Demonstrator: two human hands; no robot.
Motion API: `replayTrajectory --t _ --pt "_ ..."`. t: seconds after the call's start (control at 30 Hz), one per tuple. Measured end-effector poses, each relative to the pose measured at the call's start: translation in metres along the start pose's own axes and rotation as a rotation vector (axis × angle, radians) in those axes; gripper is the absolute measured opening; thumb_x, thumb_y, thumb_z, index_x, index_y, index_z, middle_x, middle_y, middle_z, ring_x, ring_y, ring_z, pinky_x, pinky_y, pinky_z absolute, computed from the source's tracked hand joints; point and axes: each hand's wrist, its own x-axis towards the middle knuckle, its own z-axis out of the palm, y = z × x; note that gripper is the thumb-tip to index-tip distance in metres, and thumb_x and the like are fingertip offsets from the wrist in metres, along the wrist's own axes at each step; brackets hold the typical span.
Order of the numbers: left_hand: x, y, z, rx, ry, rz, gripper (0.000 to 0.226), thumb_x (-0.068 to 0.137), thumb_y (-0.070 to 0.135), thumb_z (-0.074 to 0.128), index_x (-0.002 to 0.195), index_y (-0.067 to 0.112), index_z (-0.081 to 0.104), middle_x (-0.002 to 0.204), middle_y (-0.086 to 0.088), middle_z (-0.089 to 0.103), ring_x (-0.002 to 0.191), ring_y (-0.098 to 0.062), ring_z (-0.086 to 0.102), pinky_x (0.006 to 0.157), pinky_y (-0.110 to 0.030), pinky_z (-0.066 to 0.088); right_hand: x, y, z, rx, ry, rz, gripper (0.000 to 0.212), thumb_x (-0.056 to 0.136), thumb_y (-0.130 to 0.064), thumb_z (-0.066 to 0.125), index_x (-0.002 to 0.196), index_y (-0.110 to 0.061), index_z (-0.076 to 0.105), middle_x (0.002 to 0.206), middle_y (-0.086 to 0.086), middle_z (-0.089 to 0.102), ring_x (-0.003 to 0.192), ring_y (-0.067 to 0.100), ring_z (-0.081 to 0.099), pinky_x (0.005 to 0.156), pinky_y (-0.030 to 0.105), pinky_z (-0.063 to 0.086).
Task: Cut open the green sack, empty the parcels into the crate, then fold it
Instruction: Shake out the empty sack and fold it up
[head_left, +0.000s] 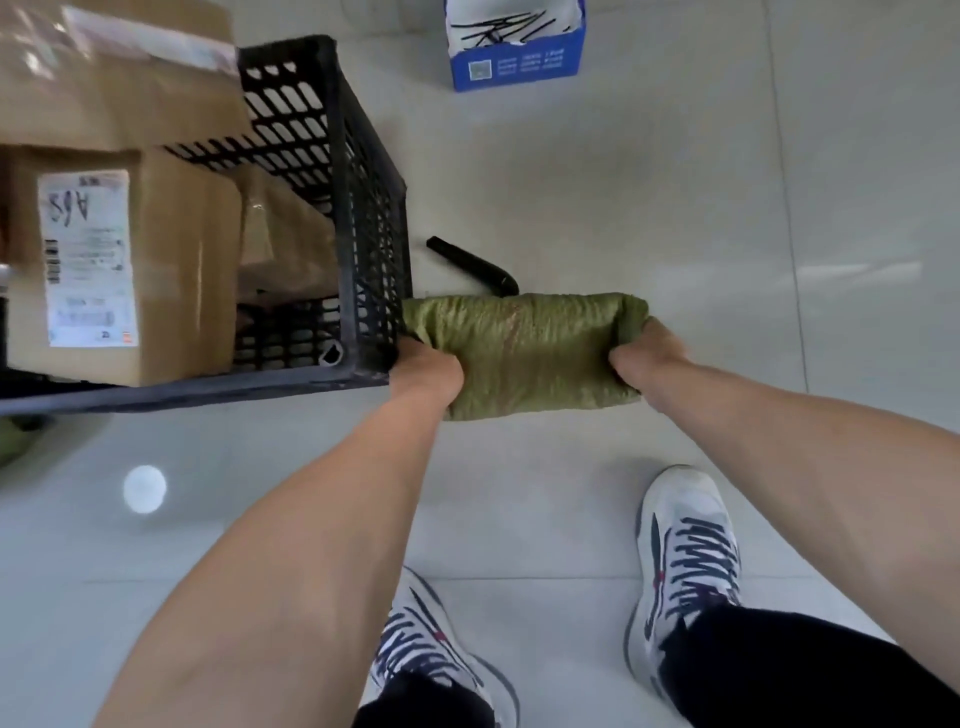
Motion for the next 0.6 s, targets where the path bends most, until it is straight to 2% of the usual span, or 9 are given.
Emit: replayTrajectory --t 0.07,0.17,0.2,0.3,0.4,0.47,0.53,0.6 --pt "0.01 -0.001 0.011 0.034 0.009 0.032 0.061 0.097 0.007 0.042 0.151 0.0 0.014 0.152 -0.023 0.036 0.138 -0.038 0.041 0.107 -0.036 0.036 0.007 0.0 0.006 -0.009 0.008 0.001 0.048 0.086 -0.016 0.054 0.133 -0.009 0.046 0.125 0.018 0.058 0.113 0.037 0.058 0.091 0.044 0.054" --pt "0.025 -0.005 0.022 0.042 0.058 0.079 0.064 0.092 0.009 0.052 0.147 0.002 0.02 0.148 -0.023 0.04 0.135 -0.037 0.043 0.107 -0.036 0.036 0.015 0.003 0.013 0.005 0.011 -0.022 0.055 0.089 -0.015 0.054 0.14 -0.012 0.035 0.128 0.018 0.053 0.113 0.038 0.056 0.075 0.035 0.052" --pt "0.028 -0.006 0.025 0.031 0.075 0.1 0.07 0.09 0.012 0.056 0.148 0.004 0.019 0.148 -0.023 0.039 0.135 -0.036 0.042 0.108 -0.035 0.036 0.018 0.006 0.015 0.016 0.02 -0.044 0.06 0.089 -0.015 0.055 0.144 -0.013 0.031 0.13 0.017 0.05 0.115 0.038 0.054 0.075 0.035 0.051" --pt "0.03 -0.011 0.029 0.016 0.114 0.18 0.094 0.087 0.015 0.064 0.157 0.014 0.001 0.157 -0.02 0.023 0.137 -0.036 0.039 0.109 -0.037 0.036 0.02 0.014 0.02 0.048 0.083 -0.111 0.083 0.089 -0.016 0.058 0.155 -0.019 0.007 0.142 0.016 0.034 0.122 0.039 0.048 0.095 0.041 0.046" --pt "0.02 -0.018 0.034 0.058 0.168 0.326 0.101 0.087 0.013 0.064 0.157 0.017 -0.008 0.162 -0.019 0.01 0.13 -0.039 0.047 0.104 -0.038 0.04 0.015 0.016 0.023 0.048 0.172 -0.175 0.093 0.087 -0.014 0.059 0.154 -0.03 -0.005 0.149 0.014 0.019 0.124 0.04 0.042 0.094 0.042 0.045" --pt "0.016 -0.024 0.038 0.142 0.204 0.467 0.099 0.085 0.01 0.063 0.158 0.015 -0.004 0.164 -0.016 0.002 0.135 -0.039 0.039 0.109 -0.039 0.035 0.009 0.017 0.024 -0.029 0.203 -0.265 0.091 0.088 -0.01 0.055 0.152 -0.04 -0.002 0.156 0.01 0.004 0.131 0.04 0.029 0.097 0.044 0.041" --pt "0.014 -0.026 0.037 0.308 0.271 0.598 0.094 0.082 0.014 0.064 0.158 0.015 0.007 0.165 -0.012 0.002 0.144 -0.038 0.023 0.115 -0.045 0.028 0.005 0.017 0.022 -0.142 0.221 -0.375 0.084 0.089 -0.007 0.05 0.149 -0.047 0.008 0.159 0.003 -0.007 0.142 0.036 0.01 0.106 0.05 0.036" --pt "0.013 -0.023 0.031 0.505 0.313 0.729 0.089 0.08 0.023 0.063 0.155 0.016 0.015 0.166 -0.008 0.001 0.149 -0.036 0.01 0.118 -0.051 0.02 0.005 0.016 0.022 -0.265 0.253 -0.466 0.071 0.089 -0.01 0.046 0.146 -0.043 0.022 0.16 0.0 -0.008 0.147 0.032 -0.003 0.114 0.057 0.024"
